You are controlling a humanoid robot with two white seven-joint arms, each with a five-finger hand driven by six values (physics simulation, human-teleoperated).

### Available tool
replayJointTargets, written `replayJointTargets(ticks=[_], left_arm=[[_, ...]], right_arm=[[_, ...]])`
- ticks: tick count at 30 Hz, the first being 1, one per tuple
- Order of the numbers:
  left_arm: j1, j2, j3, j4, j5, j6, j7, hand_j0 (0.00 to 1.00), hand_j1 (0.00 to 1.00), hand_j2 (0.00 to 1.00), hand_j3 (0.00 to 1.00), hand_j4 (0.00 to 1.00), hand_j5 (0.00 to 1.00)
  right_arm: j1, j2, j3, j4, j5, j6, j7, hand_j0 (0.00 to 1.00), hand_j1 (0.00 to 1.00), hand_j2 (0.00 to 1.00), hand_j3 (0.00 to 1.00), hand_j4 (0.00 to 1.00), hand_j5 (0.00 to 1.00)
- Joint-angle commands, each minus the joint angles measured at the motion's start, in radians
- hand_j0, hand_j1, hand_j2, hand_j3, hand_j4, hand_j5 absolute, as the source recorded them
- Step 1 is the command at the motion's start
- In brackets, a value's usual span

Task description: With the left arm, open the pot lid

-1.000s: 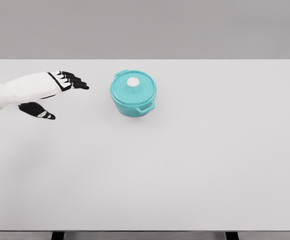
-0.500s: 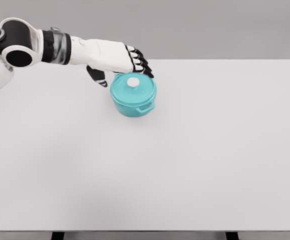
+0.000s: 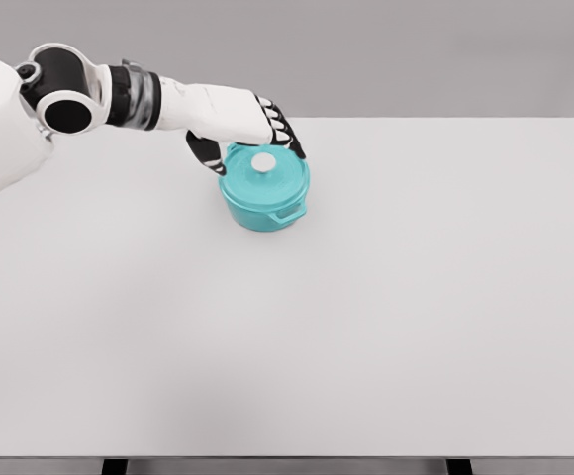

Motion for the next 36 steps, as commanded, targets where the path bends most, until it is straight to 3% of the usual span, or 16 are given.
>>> replayJointTargets(ticks=[1, 5, 14, 22, 36], left_arm=[[0.0, -0.005, 0.001, 0.011, 0.004, 0.018, 0.0, 0.84, 0.84, 0.84, 0.84, 0.84, 0.84], [0.0, -0.019, -0.013, 0.02, 0.001, 0.02, 0.0, 0.84, 0.84, 0.84, 0.84, 0.84, 0.84], [0.002, -0.083, -0.02, 0.132, -0.008, 0.02, 0.0, 0.84, 0.84, 0.84, 0.84, 0.84, 0.84], [0.005, -0.085, -0.019, 0.161, -0.017, 0.018, 0.0, 0.84, 0.84, 0.84, 0.84, 0.84, 0.84], [0.008, -0.116, -0.019, 0.187, -0.037, 0.02, 0.0, 0.75, 0.75, 0.75, 0.75, 0.75, 0.75]], right_arm=[[0.0, 0.0, 0.0, 0.0, 0.0, 0.0, 0.0, 1.0, 1.0, 1.0, 1.0, 1.0, 1.0], [0.0, 0.0, 0.0, 0.0, 0.0, 0.0, 0.0, 1.0, 1.0, 1.0, 1.0, 1.0, 1.0], [0.0, 0.0, 0.0, 0.0, 0.0, 0.001, 0.0, 1.0, 1.0, 1.0, 1.0, 1.0, 1.0], [0.0, 0.0, 0.0, 0.0, 0.0, 0.0, 0.0, 1.0, 1.0, 1.0, 1.0, 1.0, 1.0], [0.0, 0.0, 0.0, 0.0, 0.0, 0.0, 0.0, 1.0, 1.0, 1.0, 1.0, 1.0, 1.0]])
